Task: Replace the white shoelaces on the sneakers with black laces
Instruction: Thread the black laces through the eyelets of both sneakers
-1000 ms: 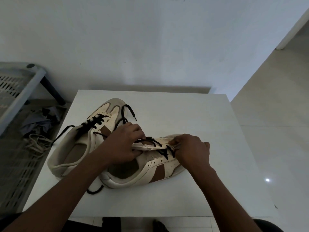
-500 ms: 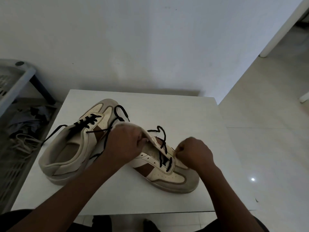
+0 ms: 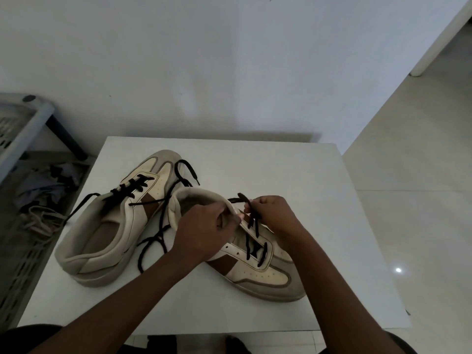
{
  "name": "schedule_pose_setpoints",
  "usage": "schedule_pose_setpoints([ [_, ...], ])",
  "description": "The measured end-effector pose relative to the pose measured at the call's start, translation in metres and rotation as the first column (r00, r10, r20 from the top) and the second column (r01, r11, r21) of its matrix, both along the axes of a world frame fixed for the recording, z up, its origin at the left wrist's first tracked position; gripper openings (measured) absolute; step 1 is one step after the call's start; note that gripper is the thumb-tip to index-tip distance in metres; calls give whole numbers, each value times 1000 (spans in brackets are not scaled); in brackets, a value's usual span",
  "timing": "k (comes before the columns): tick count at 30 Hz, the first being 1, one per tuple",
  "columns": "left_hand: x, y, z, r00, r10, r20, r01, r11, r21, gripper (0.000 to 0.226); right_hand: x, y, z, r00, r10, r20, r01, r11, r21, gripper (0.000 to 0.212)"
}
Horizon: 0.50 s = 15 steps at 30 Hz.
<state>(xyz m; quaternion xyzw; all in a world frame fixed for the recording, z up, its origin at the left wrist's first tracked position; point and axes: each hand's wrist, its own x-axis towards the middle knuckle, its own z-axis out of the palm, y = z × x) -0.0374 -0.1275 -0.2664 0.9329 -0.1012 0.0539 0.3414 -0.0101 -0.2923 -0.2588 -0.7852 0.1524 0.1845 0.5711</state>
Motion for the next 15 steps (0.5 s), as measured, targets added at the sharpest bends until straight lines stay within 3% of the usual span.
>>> schedule_pose_setpoints([
  [2,2,0,-3,1000,-4,-10,3,999,-47,47,0,-2,4,995,-73,-63,86,970,227,23],
  [4,4,2,-5,1000,-19,-13,17,997,-79,45,-2,-5,9,979,-145,-144,194,877,439,20],
  [6,8,4,-5,999,-31,-12,29,995,-94,42,-3,-9,15,969,-178,-170,244,794,557,21],
  [10,17,14,-5,999,-37,-31,31,984,-177,42,-6,-16,28,978,-173,-117,208,735,645,32],
  [15,20,21,-4,993,-109,-39,100,979,-180,40,-5,-28,38,959,-282,-42,242,726,644,25],
])
